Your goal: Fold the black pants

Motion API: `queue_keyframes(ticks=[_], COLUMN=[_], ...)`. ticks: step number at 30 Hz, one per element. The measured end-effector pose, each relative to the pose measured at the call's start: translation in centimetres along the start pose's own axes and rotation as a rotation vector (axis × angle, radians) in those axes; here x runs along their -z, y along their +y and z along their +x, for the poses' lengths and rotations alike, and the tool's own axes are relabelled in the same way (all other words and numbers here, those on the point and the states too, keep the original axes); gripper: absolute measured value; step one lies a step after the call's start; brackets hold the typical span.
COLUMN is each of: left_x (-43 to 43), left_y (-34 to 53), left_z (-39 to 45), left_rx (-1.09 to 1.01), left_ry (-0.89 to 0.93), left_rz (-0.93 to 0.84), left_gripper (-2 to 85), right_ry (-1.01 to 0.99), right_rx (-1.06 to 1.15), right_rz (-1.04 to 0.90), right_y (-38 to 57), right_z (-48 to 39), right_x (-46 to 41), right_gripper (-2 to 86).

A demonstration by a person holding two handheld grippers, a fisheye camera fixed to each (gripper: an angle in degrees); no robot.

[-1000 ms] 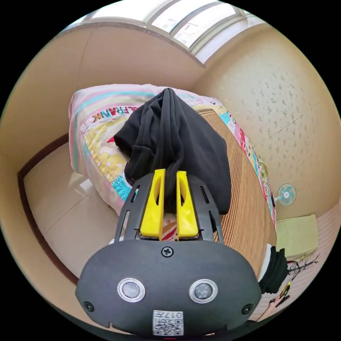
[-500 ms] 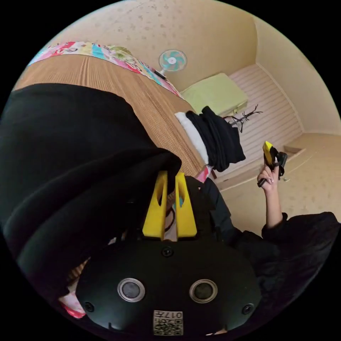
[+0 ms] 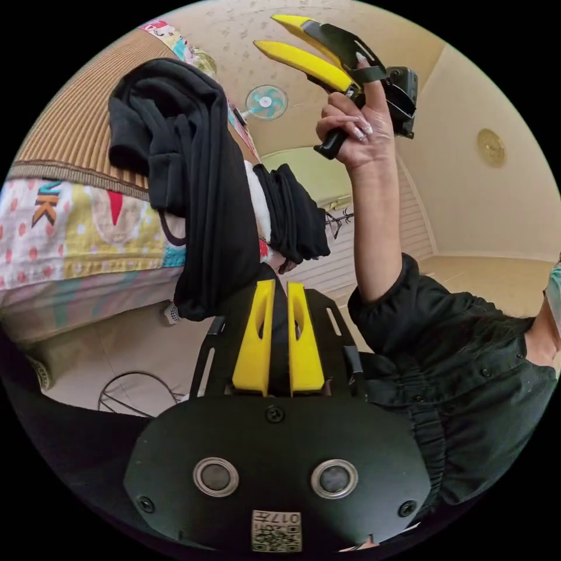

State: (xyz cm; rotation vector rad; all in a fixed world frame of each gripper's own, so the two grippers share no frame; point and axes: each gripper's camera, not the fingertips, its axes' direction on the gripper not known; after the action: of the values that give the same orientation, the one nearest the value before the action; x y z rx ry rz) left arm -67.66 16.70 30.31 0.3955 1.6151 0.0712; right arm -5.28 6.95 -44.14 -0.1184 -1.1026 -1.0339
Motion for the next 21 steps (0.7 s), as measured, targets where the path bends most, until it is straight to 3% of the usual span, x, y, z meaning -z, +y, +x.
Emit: queue_keyframes(ticks=[4, 8, 10, 14, 16, 21], left_x=[5.3, 8.3, 9.6, 10.6, 9.8, 6.4], left_y=[0.5, 0.8, 0.4, -2.0, -4.9, -9.5], left_z=[-0.9, -1.6, -2.1, -1.9, -1.8, -0.5], left_rx=[0.049, 0.114, 0.166, 0.174, 0.167, 0.106], left_ry=[-0.050, 0.001, 0.059, 0.031, -0.024, 0.082], left_rz=[0.110, 0.181, 0.225, 0.313, 0.308, 0.253], left_gripper=[5.0, 6.3, 9.4, 11.6, 13.1, 12.1], right_ry=[0.149, -0.064, -0.375, -0.779, -0.968, -1.286], right_rx=[-0.019, -0.144, -0.262, -0.424, -0.456, -0.484], right_rz=[-0.509, -0.263, -0.107, 0.094, 0.182, 0.464], right_y=[-2.6, 1.7, 7.1, 17.0, 23.1, 33.9], right_z=[3.2, 7.0, 11.8, 18.7, 20.8, 22.5], right_x=[-12.7, -8.1, -4.3, -1.2, 0.0, 2.5], right_gripper=[11.9, 8.2, 6.9, 5.3, 4.7, 3.7])
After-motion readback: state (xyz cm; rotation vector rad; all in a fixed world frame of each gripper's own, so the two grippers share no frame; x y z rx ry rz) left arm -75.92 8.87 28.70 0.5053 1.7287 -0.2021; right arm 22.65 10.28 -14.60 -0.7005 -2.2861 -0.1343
